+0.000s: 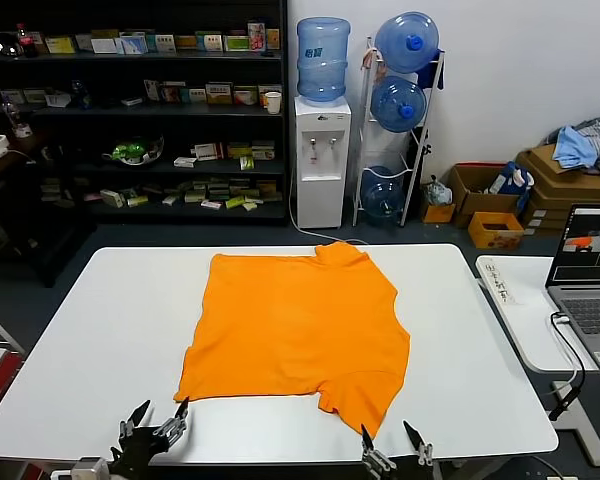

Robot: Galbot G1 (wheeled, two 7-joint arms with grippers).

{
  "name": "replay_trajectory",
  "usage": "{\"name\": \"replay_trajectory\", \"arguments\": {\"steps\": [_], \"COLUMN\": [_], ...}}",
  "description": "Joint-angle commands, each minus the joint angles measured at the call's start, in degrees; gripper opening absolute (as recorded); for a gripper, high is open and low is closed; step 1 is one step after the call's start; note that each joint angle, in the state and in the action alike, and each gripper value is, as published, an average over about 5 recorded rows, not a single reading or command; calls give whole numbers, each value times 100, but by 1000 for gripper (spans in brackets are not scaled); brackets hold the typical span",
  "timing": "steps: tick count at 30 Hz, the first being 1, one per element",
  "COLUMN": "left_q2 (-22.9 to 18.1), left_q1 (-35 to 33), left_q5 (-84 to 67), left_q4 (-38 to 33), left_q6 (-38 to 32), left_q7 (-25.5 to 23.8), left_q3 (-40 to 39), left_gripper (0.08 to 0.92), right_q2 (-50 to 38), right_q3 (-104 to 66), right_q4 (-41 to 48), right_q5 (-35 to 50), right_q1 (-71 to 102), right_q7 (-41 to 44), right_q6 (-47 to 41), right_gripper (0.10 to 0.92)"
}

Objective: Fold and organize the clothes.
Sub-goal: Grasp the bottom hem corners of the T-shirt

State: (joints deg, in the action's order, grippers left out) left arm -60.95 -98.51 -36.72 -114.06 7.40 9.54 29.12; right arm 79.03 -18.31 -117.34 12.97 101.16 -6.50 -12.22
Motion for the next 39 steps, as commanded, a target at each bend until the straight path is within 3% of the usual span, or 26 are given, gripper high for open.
{"name": "replay_trajectory", "arguments": {"steps": [1,9,14,33,39], "left_q2": [43,-4,-20,-81,69], "left_q1": [404,385,380,495,259], "left_q5": [-220,-191,-144,-27,-321], "left_q4": [202,139,176,463,88], "left_q6": [218,221,221,173,204], "left_q7": [7,-4,17,8,156], "left_q3": [-71,-159,-218,-274,-187], "left_gripper": [823,823,791,265,110], "right_q2": [117,211,212,142,-133], "right_q3": [322,421,393,253,219], "right_q4": [299,321,334,72,-437], "right_q5": [61,-43,-101,-72,191], "right_q1": [-469,-456,-459,-280,82], "right_q7": [-185,-198,-222,-290,-419], "right_q6": [-257,-269,-254,-91,-125], "right_gripper": [823,815,704,161,125]}}
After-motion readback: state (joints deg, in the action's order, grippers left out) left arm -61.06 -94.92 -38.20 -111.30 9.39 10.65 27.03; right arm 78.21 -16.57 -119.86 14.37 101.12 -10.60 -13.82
